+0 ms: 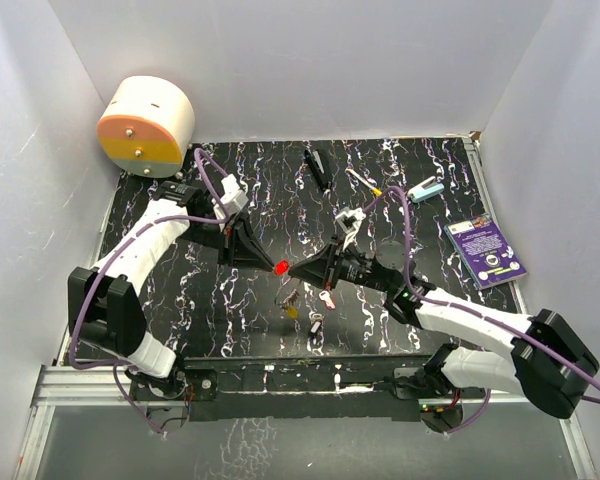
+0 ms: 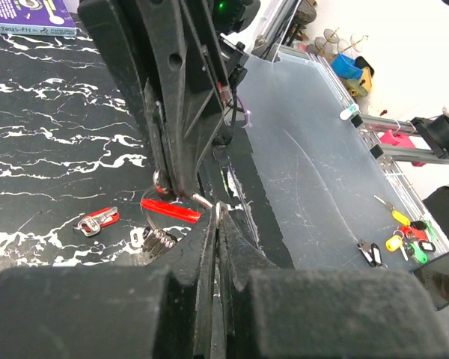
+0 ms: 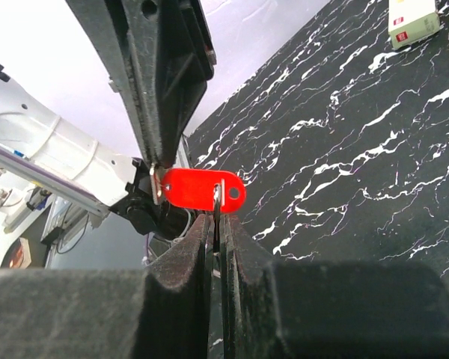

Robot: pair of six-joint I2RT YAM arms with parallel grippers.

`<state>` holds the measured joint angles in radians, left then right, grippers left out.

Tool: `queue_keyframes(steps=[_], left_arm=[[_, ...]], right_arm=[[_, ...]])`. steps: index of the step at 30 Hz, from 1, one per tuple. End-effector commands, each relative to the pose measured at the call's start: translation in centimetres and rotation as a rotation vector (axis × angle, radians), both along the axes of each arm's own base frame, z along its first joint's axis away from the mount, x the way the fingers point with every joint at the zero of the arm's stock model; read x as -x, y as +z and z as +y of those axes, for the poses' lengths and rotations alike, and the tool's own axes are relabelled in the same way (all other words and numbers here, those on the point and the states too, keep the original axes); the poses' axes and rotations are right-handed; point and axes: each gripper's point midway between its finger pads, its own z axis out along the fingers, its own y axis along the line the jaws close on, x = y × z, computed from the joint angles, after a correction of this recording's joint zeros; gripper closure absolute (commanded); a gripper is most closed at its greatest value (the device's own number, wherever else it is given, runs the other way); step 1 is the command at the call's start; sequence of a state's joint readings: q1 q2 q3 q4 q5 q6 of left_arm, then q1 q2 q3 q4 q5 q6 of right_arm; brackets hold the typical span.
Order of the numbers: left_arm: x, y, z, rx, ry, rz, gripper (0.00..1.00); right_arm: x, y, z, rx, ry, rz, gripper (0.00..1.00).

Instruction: Put the keys on the keyring

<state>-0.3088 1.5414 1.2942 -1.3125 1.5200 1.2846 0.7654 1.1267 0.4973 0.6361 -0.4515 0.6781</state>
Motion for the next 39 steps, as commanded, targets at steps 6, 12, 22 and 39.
queue_keyframes(steps=[6, 12, 22, 39], left_arm=[[0.7, 4.3, -0.7, 0.205, 0.013, -0.044, 1.0], [0.5, 3.5, -0.8, 0.199, 0.018, -0.09, 1.0], [0.6, 2.9, -0.6, 0.184, 0.006, -0.183, 1.0], [0.2, 1.2, -0.4, 0.156, -0.027, -0.383, 1.0]], right_arm=[[0.3, 5.2, 1.5, -0.136, 0.068, -0.131, 0.92], [1.2, 6.2, 2.4, -0.156, 0.094, -0.134, 0.92], [2.3, 6.5, 3.4, -0.189, 0.141, -0.103, 0.92], [3.8, 7.9, 3.4, -0.28, 0.203, -0.119, 0.92]])
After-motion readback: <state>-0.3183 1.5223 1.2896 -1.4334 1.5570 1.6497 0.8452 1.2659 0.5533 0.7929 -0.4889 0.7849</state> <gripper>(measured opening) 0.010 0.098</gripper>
